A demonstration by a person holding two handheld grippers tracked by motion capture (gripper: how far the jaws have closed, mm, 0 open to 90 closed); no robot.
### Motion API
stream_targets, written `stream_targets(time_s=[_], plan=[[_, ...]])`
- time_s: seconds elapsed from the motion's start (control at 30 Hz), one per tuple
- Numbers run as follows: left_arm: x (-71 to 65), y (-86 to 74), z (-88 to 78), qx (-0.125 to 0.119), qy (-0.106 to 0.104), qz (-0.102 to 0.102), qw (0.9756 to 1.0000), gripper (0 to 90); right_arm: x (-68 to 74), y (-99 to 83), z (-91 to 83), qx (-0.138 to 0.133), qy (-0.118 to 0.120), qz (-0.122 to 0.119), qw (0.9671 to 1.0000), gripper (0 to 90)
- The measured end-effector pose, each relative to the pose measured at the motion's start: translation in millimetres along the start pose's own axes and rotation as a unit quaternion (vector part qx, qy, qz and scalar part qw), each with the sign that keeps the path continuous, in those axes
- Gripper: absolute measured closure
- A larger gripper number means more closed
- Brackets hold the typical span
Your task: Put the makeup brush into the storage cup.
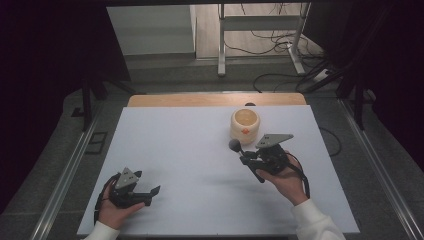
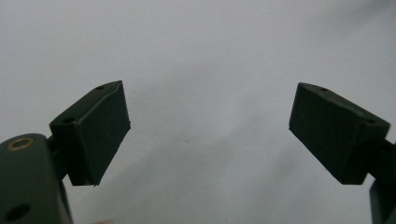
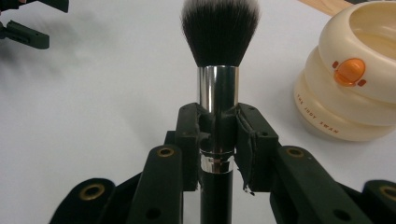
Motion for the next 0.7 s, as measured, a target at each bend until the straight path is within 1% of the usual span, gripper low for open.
stream_targets(time_s=[0.2,0.4,0.6,0.7], plan=[[-0.1,0.5,0.1,-0.001,0.000,0.001,1.0000,13.2,-1.3,1.6,-0.5,-0.007,-0.004,0.005,1.0000,71.9],[-0.3,0.6,0.6,0.000,0.000,0.002,1.0000,13.2,-2.4,6.4,-1.3,-0.020,-0.007,0.014,0.9997,71.9],[-0.2,0.6,0.5,0.000,0.000,0.002,1.0000,13.2,-2.1,10.5,-1.0,-0.030,-0.006,0.020,0.9994,71.9],[-0.1,0.5,0.4,0.000,0.000,0.002,1.0000,13.2,-2.5,12.9,-1.2,-0.037,-0.005,0.028,0.9989,71.9]])
Point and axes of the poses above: each handheld gripper's, and its own axes: z roughly forward along the jaws, y roughly out of its top, x roughly to its left, the point moved 6 cm from there along z, roughly forward along the jaws, and after that the axes turned 3 degrees about -x, right-handed, at the moved point
